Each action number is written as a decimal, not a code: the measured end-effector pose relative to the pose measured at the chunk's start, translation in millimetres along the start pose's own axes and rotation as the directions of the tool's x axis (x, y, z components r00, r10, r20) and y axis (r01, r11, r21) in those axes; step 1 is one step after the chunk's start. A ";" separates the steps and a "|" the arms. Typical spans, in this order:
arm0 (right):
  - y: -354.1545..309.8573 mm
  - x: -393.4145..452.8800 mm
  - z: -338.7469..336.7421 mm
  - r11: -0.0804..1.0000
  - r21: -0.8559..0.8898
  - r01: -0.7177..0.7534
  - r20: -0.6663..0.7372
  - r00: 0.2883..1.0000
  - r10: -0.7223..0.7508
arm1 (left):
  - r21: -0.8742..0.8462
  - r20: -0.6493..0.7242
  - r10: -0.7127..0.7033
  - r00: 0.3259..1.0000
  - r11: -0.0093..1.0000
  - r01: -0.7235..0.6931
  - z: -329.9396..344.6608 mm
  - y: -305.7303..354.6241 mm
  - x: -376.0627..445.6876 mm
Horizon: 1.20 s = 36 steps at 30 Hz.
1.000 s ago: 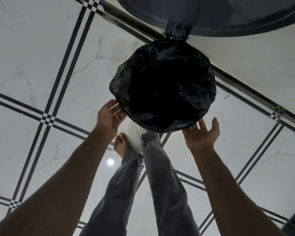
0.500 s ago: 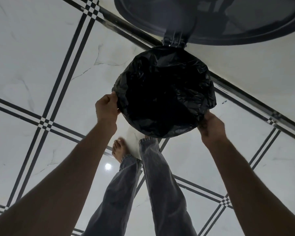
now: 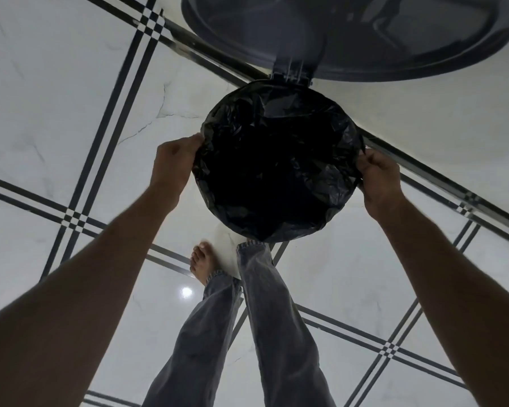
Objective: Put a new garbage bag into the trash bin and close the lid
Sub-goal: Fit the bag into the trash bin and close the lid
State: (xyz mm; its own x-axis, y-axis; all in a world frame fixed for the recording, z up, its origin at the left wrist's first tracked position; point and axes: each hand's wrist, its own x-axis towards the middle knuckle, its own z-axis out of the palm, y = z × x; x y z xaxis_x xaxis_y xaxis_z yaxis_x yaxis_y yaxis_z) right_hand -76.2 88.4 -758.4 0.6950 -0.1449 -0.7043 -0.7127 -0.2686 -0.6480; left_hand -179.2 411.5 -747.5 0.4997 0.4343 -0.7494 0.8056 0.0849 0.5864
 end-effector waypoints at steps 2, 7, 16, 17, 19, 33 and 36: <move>-1.8 8.6 0.8 0.996 0.066 -0.053 -0.022 0.998 0.055 | -0.014 0.021 0.009 1.000 1.000 -0.009 -3.0 -0.2 1.7; -8.6 32.4 0.8 0.974 0.167 -0.154 -0.101 0.980 0.172 | -0.213 0.076 -0.091 0.993 0.971 0.105 -5.2 1.5 8.5; -32.2 41.6 7.8 0.985 0.082 -0.152 0.322 0.939 0.119 | -0.066 0.069 -0.078 0.995 0.994 0.082 2.2 20.7 29.8; -34.6 38.9 9.2 0.986 0.095 -0.135 0.348 0.933 0.094 | -0.085 0.078 -0.060 0.995 0.994 0.066 2.3 23.8 29.7; -37.2 37.3 11.1 0.983 0.137 -0.123 0.356 0.932 0.067 | -0.146 0.092 -0.036 0.995 0.988 0.049 3.1 31.4 31.4; -63.2 45.7 36.1 0.994 0.111 -0.006 0.240 0.971 -0.021 | 0.057 0.024 0.137 0.990 0.989 -0.138 35.1 73.1 55.4; -64.2 52.4 44.7 0.993 0.109 -0.052 0.167 0.985 0.033 | 0.068 -0.019 0.053 0.998 0.996 -0.052 42.2 76.2 63.3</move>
State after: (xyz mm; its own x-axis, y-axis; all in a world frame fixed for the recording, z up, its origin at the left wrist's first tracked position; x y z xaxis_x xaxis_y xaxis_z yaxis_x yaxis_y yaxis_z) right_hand 1.7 140.6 -766.7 0.6452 0.0078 -0.7639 -0.7539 -0.1550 -0.6384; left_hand -72.8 407.6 -763.3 0.5356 0.4550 -0.7114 0.7985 0.0012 0.6020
